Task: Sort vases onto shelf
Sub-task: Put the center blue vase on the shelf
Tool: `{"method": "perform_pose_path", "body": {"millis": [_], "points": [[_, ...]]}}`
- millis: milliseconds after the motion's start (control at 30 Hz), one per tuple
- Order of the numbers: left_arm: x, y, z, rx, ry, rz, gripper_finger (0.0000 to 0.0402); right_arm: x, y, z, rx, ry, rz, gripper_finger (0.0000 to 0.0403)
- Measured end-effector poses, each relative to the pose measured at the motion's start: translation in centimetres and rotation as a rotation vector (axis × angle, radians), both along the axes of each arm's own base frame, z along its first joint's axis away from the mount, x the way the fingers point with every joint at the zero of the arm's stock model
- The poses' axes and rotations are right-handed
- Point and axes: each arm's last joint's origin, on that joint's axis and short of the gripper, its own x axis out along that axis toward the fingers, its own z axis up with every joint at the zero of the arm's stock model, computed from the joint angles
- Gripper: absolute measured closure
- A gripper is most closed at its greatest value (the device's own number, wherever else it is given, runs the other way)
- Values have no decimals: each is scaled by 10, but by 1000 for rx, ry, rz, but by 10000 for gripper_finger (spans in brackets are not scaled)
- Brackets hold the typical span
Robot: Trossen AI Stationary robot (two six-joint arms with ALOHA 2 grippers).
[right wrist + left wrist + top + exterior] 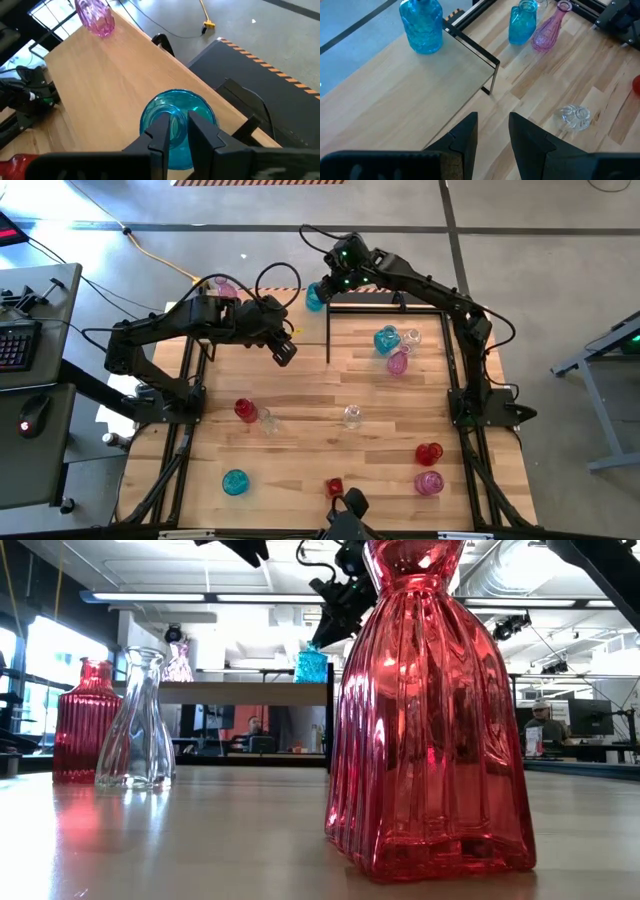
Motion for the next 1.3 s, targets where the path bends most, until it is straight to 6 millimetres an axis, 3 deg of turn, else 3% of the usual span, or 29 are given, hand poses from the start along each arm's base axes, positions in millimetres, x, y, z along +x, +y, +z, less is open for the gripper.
{"method": "perform_pose_path", "body": {"millis": [400, 733, 1300], "points": [[0, 0, 0, 0, 0, 0, 301, 3, -3, 2, -14, -50, -8, 362], [0, 0, 0, 0, 0, 0, 301, 4, -4, 4, -24, -69, -19, 328], [0, 0, 0, 7, 7, -12, 301, 4, -3, 3, -12, -55, -32, 327]]}}
